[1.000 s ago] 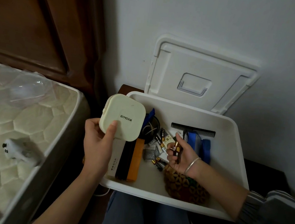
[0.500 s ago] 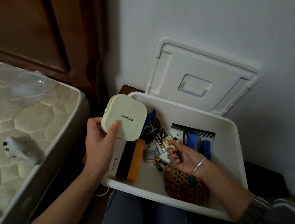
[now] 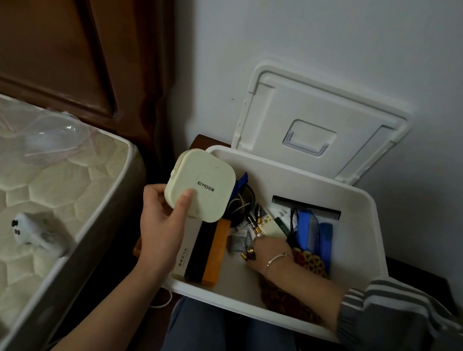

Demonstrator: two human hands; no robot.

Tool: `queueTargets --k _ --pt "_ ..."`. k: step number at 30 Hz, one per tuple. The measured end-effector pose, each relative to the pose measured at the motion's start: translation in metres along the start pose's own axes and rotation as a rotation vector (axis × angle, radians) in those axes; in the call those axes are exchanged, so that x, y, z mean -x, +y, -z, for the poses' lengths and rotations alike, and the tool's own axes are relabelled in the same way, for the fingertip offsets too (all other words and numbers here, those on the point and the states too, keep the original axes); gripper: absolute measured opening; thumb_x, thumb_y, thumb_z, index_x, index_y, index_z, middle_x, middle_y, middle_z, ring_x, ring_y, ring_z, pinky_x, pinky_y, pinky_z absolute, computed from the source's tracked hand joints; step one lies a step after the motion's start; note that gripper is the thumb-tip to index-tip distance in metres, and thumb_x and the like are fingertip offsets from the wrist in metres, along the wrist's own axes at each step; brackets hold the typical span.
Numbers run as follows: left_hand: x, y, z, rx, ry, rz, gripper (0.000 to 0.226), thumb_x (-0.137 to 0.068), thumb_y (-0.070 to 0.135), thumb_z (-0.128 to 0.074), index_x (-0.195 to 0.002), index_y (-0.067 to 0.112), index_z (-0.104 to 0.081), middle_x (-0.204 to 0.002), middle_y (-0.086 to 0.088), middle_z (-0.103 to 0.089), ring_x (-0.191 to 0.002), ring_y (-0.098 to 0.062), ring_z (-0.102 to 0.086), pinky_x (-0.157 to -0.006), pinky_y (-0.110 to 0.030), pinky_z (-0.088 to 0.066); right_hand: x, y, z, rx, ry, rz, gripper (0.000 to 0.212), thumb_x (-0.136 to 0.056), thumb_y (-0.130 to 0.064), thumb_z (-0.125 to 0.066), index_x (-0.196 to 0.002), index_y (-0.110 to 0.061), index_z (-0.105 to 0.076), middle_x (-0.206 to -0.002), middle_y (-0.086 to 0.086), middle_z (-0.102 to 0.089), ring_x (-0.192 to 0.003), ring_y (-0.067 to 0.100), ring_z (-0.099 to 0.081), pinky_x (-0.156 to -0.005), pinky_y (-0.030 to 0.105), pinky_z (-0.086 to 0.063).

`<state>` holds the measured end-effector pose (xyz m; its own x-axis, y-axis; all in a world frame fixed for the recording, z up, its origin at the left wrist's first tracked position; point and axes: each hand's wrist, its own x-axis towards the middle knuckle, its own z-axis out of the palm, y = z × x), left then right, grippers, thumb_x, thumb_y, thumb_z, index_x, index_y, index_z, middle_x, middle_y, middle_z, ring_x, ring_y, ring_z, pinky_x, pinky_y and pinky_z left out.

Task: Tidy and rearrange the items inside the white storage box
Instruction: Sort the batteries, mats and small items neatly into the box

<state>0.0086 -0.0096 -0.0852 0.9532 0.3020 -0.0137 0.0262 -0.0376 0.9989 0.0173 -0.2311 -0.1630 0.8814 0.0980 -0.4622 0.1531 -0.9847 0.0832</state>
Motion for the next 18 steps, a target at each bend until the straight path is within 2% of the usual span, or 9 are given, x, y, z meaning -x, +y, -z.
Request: queueTargets --k 5,10,12,13,15,16,18 --pt "-0.001 -0.001 0.000 -0.001 0.005 0.000 0.019 -0.088 0.042 -0.064 -0.096 0.043 -0.047 -0.106 0.011 -0.062 -0.097 -0.003 -0.064 -0.071 -0.026 -0.056 -0.008 -0.002 -0.008 0.004 -0.067 0.036 0.041 -0.088 -0.040 -0.054 -0.114 -0.009 -0.057 -0.117 0.012 -0.060 -0.107 0.027 -0.059 -0.083 0.035 -0.049" --pt "-0.001 0.000 -0.001 0.000 0.004 0.000 0.019 -0.089 0.040 -0.064 -0.096 0.043 -0.046 -0.106 0.009 -0.062 -0.099 -0.006 -0.064 -0.070 -0.025 -0.056 -0.010 -0.004 -0.015 0.047 -0.081 0.099 0.041 -0.085 -0.042 -0.055 -0.108 -0.007 -0.060 -0.111 0.013 -0.063 -0.102 0.029 -0.060 -0.084 0.036 -0.050" --pt "-0.001 0.000 0.000 0.003 0.004 0.002 0.019 -0.089 0.040 -0.064 -0.096 0.043 -0.047 -0.107 0.009 -0.062 -0.099 -0.006 -0.065 -0.071 -0.025 -0.056 -0.010 -0.004 -0.013 0.023 -0.063 0.111 0.037 -0.083 -0.042 -0.057 -0.100 -0.010 -0.062 -0.102 0.011 -0.065 -0.096 0.028 -0.062 -0.079 0.034 -0.050" --pt "-0.001 0.000 0.000 0.004 0.005 0.002 0.019 -0.089 0.040 -0.064 -0.096 0.043 -0.047 -0.107 0.009 -0.062 -0.098 -0.006 -0.065 -0.071 -0.026 -0.056 -0.009 -0.003 -0.011 -0.030 -0.062 0.104 0.032 -0.081 -0.043 -0.058 -0.090 -0.012 -0.063 -0.093 0.008 -0.064 -0.090 0.026 -0.062 -0.074 0.032 -0.050" --pt "-0.001 0.000 0.000 0.008 0.011 -0.003 0.019 -0.089 0.040 -0.064 -0.096 0.043 -0.047 -0.106 0.009 -0.062 -0.098 -0.005 -0.065 -0.071 -0.026 -0.055 -0.007 0.002 -0.002 -0.300 -0.099 0.046 0.028 -0.076 -0.043 -0.062 -0.065 -0.019 -0.054 -0.066 -0.001 -0.055 -0.068 0.017 -0.057 -0.059 0.025 -0.045" --pt "-0.001 0.000 0.000 0.006 0.013 -0.006 0.019 -0.089 0.040 -0.064 -0.097 0.042 -0.047 -0.106 0.010 -0.062 -0.097 -0.004 -0.064 -0.071 -0.026 -0.055 -0.005 0.006 0.005 -0.501 -0.136 -0.003 0.030 -0.072 -0.042 -0.064 -0.057 -0.022 -0.048 -0.058 -0.004 -0.048 -0.058 0.014 -0.051 -0.054 0.024 -0.042" --pt "-0.001 0.000 0.000 0.002 0.011 -0.005 0.019 -0.089 0.039 -0.064 -0.098 0.041 -0.047 -0.106 0.009 -0.062 -0.098 -0.004 -0.064 -0.072 -0.026 -0.056 0.002 0.015 0.020 -0.970 -0.209 -0.092 0.027 -0.066 -0.040 -0.066 -0.057 -0.021 -0.048 -0.054 -0.004 -0.045 -0.047 0.011 -0.040 -0.046 0.023 -0.035"
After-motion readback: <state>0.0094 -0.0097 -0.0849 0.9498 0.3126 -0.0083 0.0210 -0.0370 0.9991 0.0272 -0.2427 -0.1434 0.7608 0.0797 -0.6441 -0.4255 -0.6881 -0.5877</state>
